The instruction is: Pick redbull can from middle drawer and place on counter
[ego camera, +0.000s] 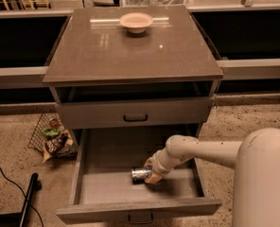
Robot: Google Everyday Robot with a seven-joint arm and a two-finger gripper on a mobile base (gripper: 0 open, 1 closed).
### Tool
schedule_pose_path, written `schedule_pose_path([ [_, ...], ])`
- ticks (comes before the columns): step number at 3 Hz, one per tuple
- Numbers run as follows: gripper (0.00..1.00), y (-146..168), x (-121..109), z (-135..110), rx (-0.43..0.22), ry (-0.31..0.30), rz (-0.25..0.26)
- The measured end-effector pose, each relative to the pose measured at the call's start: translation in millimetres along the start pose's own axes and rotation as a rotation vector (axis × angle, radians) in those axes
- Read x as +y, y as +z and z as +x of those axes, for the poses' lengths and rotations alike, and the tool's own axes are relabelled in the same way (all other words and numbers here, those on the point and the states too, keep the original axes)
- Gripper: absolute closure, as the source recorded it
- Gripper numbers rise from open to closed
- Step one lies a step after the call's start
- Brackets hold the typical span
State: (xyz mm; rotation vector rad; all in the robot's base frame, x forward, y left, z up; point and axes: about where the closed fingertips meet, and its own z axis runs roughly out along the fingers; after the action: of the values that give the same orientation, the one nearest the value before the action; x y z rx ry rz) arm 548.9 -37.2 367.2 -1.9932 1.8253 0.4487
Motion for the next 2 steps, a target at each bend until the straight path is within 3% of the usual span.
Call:
schedule_pose_path([
  [1,0.88,-27.1,-4.3,-1.4,0.003,-0.024,0.032],
  [2,1.00,-77.1,-13.9,-8.7,0.035,-0.079,0.067],
])
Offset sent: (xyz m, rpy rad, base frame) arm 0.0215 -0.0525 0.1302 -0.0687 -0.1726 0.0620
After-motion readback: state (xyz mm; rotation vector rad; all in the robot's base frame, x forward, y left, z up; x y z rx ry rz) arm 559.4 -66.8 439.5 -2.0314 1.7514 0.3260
